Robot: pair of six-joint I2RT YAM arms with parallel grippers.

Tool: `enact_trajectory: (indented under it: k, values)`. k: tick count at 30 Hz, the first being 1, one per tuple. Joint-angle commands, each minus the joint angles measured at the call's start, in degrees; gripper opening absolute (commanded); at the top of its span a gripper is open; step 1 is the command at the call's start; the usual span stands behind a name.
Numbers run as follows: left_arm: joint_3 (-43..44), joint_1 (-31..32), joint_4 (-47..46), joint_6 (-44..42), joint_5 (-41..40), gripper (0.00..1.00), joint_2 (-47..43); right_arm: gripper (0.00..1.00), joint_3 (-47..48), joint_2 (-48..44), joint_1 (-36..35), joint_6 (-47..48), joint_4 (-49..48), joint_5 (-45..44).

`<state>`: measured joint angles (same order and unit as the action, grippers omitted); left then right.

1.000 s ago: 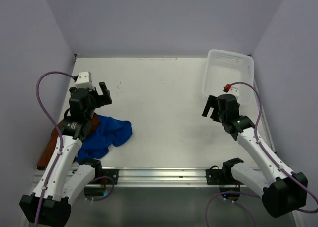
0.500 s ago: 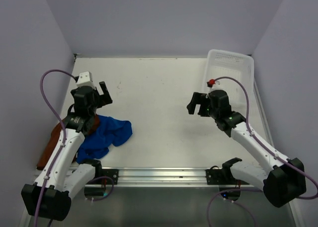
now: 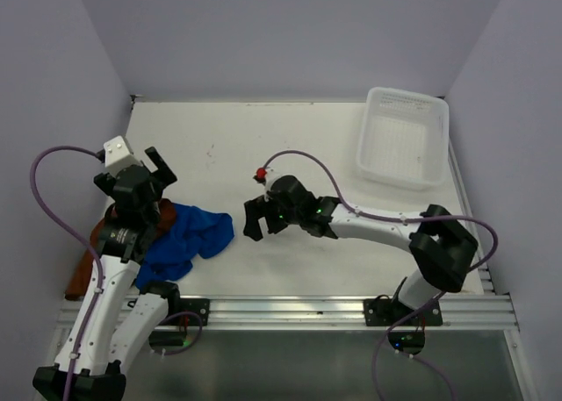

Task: Roll the towels
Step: Grab a towel with the right arm

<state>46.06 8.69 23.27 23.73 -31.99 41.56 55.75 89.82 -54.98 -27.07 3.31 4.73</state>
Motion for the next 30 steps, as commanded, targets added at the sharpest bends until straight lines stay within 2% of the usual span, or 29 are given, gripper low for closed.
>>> enact_trajectory:
  k: [1,5,10,14,21,26,29,30]
  values:
    - [-0.27,-0.43,-1.47,1.76,-3.87,1.00,0.36,0.91,7.87,7.45,-4.51,-4.90,-5.68,3.00]
    - [0.08,-0.51,-0.77,1.94,-3.43,0.99,1.33,0.80,11.22,15.55,-4.96,-12.38,-11.73,4.40]
    - [-0.01,-0.52,-1.12,1.76,-1.85,1.00,1.50,0.74,16.23,22.67,-6.54,-14.24,-9.65,2.30]
    - [-0.01,-0.60,-1.12,1.76,-0.53,1.00,1.94,0.71,17.99,25.14,-6.81,-15.64,-8.94,1.24]
    - [-0.01,-0.69,-1.12,1.67,0.43,1.00,1.94,0.57,19.49,28.48,-6.81,-16.87,-8.76,0.81]
    - [-0.10,-0.69,-1.21,1.67,0.43,1.00,1.68,0.16,20.37,29.27,-6.81,-17.49,-7.53,0.01]
    - [0.08,-0.69,-1.21,1.67,0.61,1.00,1.59,0.00,21.15,28.22,-6.81,-16.26,-5.87,-0.07]
    - [-0.01,-0.69,-1.21,1.67,0.52,1.00,1.68,0.00,21.51,27.69,-6.81,-15.83,-5.43,0.01]
